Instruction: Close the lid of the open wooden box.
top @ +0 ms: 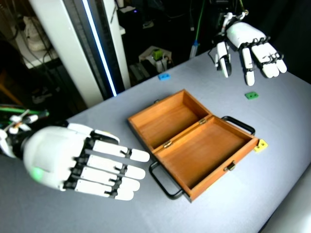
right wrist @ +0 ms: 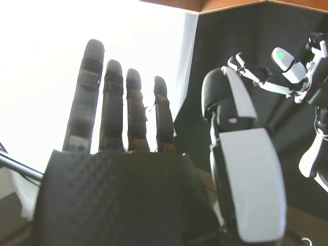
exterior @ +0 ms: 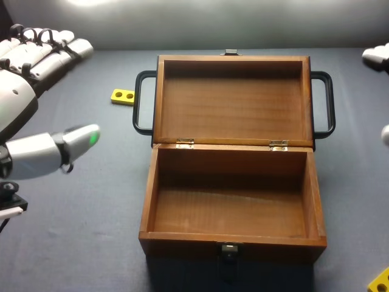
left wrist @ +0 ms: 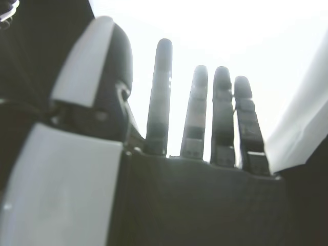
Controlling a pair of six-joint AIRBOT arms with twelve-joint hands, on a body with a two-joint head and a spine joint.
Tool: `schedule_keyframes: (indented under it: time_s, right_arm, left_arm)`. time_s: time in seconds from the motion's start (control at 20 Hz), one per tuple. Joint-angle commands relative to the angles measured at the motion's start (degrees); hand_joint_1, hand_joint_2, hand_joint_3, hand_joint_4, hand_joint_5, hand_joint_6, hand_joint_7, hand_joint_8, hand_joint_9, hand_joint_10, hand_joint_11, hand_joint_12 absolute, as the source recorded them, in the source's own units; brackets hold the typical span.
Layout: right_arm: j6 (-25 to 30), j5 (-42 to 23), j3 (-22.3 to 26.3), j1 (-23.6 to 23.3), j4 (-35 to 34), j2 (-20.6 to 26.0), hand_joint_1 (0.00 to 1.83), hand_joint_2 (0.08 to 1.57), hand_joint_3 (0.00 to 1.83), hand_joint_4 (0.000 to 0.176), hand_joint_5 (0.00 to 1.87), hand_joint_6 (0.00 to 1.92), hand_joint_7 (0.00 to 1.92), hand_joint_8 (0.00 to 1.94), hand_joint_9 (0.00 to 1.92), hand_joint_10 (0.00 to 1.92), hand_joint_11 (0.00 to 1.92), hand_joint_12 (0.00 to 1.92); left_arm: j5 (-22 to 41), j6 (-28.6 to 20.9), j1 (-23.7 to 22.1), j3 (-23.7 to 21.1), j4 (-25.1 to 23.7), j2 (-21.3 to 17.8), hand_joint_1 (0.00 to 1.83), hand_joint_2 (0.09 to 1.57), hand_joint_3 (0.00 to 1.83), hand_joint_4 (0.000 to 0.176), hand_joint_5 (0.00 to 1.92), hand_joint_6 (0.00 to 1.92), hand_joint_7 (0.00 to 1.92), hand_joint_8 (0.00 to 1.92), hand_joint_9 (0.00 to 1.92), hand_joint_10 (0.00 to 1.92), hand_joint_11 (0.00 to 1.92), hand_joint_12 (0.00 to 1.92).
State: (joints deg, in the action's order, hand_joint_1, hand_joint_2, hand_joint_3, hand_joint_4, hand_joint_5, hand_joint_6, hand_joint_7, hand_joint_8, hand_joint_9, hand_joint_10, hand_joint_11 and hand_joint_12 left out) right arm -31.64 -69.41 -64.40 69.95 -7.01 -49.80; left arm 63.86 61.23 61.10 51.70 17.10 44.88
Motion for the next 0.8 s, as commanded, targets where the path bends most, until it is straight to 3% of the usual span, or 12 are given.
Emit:
schedule_keyframes:
  time_s: [0.0, 0.2, 0.4, 0.55, 0.75]
  right_arm:
    - [0.6, -6.1, -0.7, -0.5, -1.2, -0.3, 0.00, 1.29, 0.00, 0.000, 0.06, 0.00, 0.06, 0.00, 0.04, 0.00, 0.05, 0.04]
    - [0.9, -2.4, -2.0, -1.4, -0.6, -0.6, 0.00, 1.28, 0.00, 0.000, 0.08, 0.00, 0.07, 0.00, 0.06, 0.01, 0.07, 0.04]
    - [3.4, 5.4, -5.8, -2.8, 1.1, -1.9, 0.00, 1.26, 0.00, 0.000, 0.08, 0.01, 0.09, 0.01, 0.04, 0.01, 0.06, 0.03]
    - [7.2, 9.4, -9.0, -4.1, 3.3, -3.7, 0.00, 1.26, 0.00, 0.000, 0.08, 0.01, 0.10, 0.01, 0.06, 0.01, 0.08, 0.03]
    - [7.3, 16.7, -11.6, -7.9, 7.6, -5.6, 0.00, 1.29, 0.01, 0.000, 0.08, 0.00, 0.09, 0.00, 0.05, 0.00, 0.07, 0.02]
  left_arm:
    - [6.5, -0.3, -0.6, 0.2, -0.4, 0.3, 0.00, 1.22, 0.04, 0.000, 0.02, 0.00, 0.01, 0.00, 0.00, 0.00, 0.00, 0.09]
    - [1.8, -0.3, -2.1, 1.8, -1.0, 1.1, 0.00, 1.24, 0.02, 0.000, 0.04, 0.00, 0.05, 0.00, 0.06, 0.00, 0.01, 0.11]
    - [-10.9, -0.3, -7.0, 6.9, -2.0, 4.4, 0.00, 1.21, 0.00, 0.000, 0.04, 0.01, 0.06, 0.02, 0.07, 0.02, 0.07, 0.13]
    - [-16.5, -0.3, -9.0, 9.5, -2.2, 6.3, 0.00, 1.21, 0.00, 0.000, 0.04, 0.01, 0.03, 0.01, 0.04, 0.01, 0.03, 0.12]
    - [-23.4, -0.4, -10.3, 12.1, -3.2, 8.1, 0.00, 1.22, 0.00, 0.000, 0.00, 0.00, 0.00, 0.00, 0.01, 0.00, 0.03, 0.13]
